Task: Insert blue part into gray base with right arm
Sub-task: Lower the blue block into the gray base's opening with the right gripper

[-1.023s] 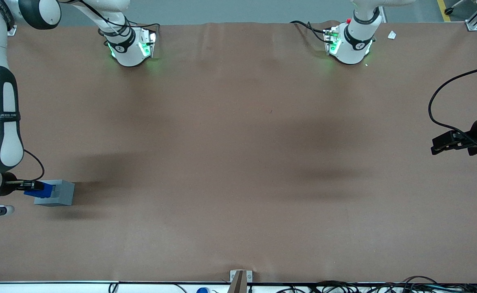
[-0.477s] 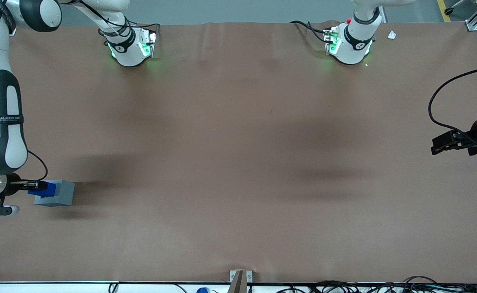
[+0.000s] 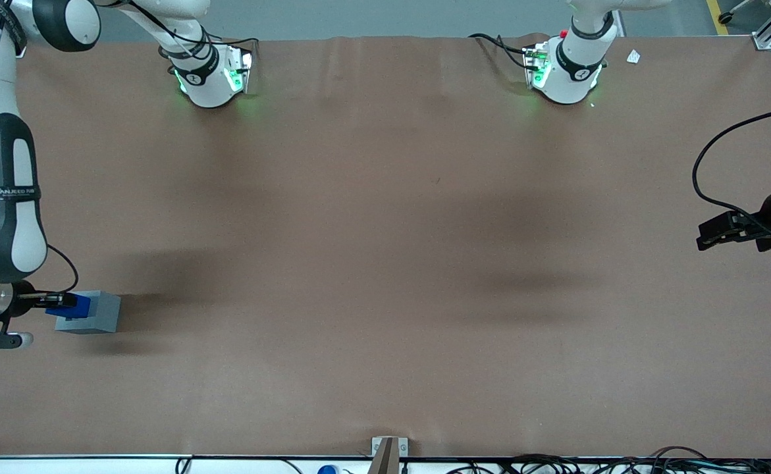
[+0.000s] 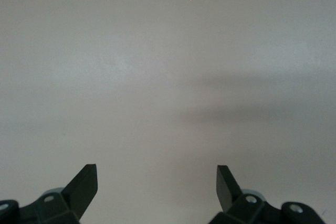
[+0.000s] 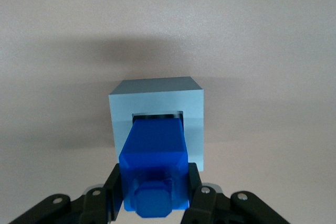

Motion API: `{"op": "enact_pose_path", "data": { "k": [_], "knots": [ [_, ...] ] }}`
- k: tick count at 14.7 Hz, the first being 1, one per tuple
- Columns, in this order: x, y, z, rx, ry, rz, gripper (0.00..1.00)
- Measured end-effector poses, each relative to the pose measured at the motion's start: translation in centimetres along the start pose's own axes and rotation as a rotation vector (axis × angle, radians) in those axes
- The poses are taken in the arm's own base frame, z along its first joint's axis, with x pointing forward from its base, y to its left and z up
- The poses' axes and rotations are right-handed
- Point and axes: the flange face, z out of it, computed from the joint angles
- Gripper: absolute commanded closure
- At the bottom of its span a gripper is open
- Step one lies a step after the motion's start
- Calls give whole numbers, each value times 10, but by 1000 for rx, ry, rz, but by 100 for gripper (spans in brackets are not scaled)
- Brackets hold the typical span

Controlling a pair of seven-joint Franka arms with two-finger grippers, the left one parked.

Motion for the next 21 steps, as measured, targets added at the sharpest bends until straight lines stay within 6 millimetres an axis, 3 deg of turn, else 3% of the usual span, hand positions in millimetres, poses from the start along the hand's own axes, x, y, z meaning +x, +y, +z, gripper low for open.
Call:
{"op": "enact_pose_path", "data": {
  "k": [17,19,21],
  "knots": [
    [5,-3,6,-5,3,-5,99],
    [6,-2,11,-4,-3,-5,93],
    [6,-2,13,-4,-3,-4,73]
  ]
}}
